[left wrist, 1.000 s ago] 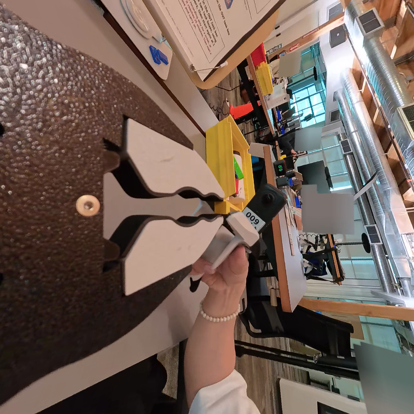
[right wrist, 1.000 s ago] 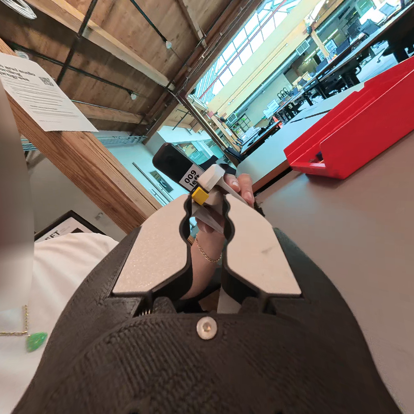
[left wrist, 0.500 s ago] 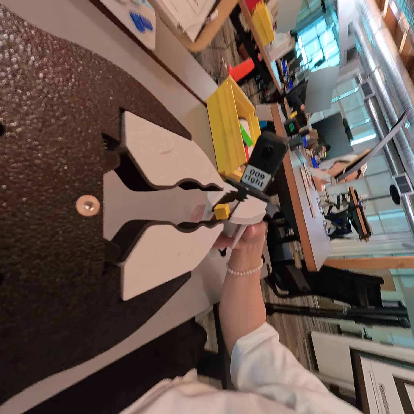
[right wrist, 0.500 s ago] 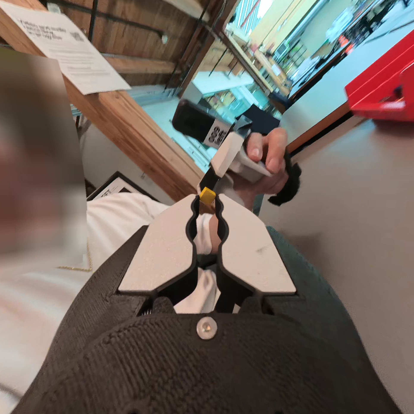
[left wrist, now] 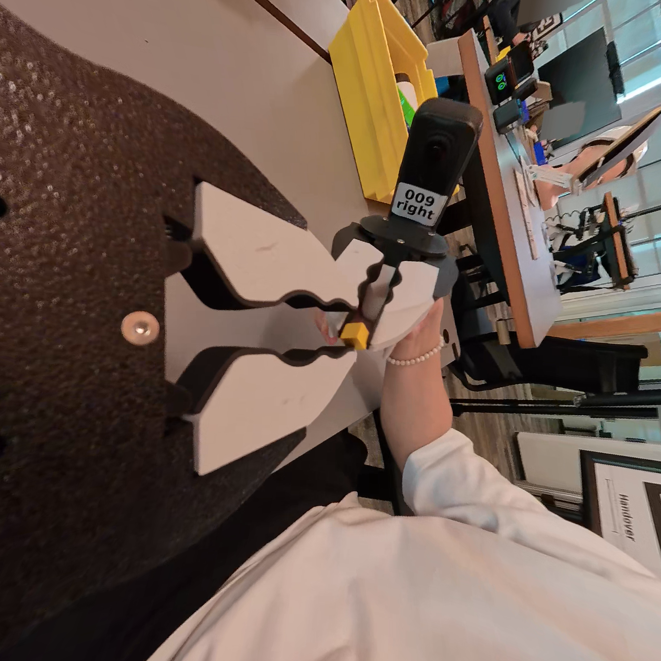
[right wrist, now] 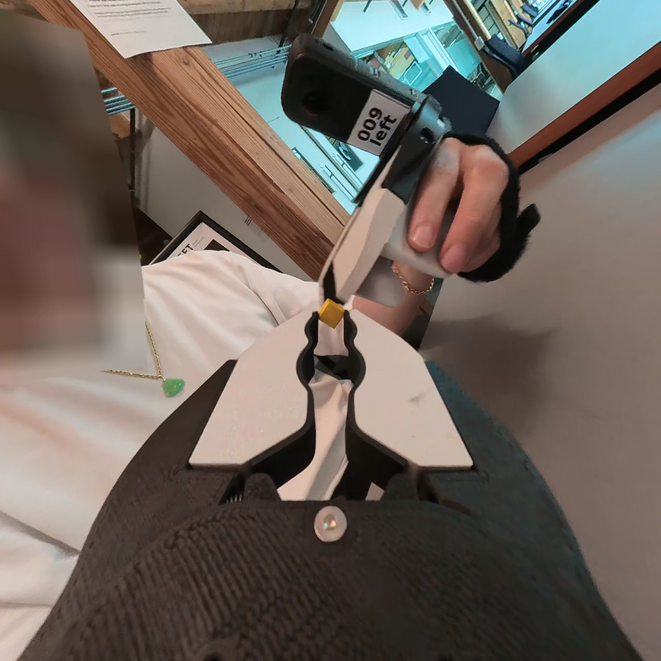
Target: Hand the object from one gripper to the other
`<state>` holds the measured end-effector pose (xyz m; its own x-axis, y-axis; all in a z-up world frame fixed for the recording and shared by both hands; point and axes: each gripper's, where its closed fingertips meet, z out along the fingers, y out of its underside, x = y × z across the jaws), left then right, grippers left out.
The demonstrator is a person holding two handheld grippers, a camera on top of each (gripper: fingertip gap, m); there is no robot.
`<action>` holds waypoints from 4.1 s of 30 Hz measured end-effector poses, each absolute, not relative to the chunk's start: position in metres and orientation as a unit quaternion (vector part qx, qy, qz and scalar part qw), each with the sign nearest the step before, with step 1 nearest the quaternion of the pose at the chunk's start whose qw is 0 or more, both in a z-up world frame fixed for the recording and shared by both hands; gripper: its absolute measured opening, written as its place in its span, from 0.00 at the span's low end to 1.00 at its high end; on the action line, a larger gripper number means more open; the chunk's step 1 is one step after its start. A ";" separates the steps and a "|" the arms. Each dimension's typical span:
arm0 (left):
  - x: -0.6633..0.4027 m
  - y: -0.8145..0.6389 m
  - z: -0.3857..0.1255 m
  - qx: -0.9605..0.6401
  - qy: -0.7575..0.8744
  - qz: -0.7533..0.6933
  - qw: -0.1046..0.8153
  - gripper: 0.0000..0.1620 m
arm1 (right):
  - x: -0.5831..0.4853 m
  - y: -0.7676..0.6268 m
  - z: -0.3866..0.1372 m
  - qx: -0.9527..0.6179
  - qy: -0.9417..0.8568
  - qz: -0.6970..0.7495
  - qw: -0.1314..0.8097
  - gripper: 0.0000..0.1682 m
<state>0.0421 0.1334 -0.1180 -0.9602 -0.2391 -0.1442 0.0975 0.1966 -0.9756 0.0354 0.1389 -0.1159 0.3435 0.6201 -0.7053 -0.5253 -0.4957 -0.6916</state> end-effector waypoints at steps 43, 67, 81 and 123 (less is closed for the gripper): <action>0.086 0.161 -0.113 -0.175 0.713 -0.659 0.163 0.06 | 0.088 0.168 -0.131 -0.741 -0.069 0.176 0.644 0.15; 0.094 0.161 -0.105 -0.202 0.691 -0.671 0.178 0.06 | 0.090 0.171 -0.111 -0.721 -0.079 0.081 0.683 0.06; 0.083 0.155 -0.102 -0.169 0.687 -0.690 0.152 0.06 | 0.079 0.164 -0.110 -0.704 -0.088 0.205 0.675 0.06; 0.028 0.131 -0.166 0.023 0.878 -0.451 0.158 0.07 | 0.018 0.134 -0.161 -0.726 -0.090 0.531 0.428 0.06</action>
<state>0.0281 0.1310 -0.1661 -0.9494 -0.1024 -0.2971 0.1818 0.5923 -0.7849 0.0184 0.1342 -0.1614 0.4196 0.5852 -0.6939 -0.3236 -0.6178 -0.7166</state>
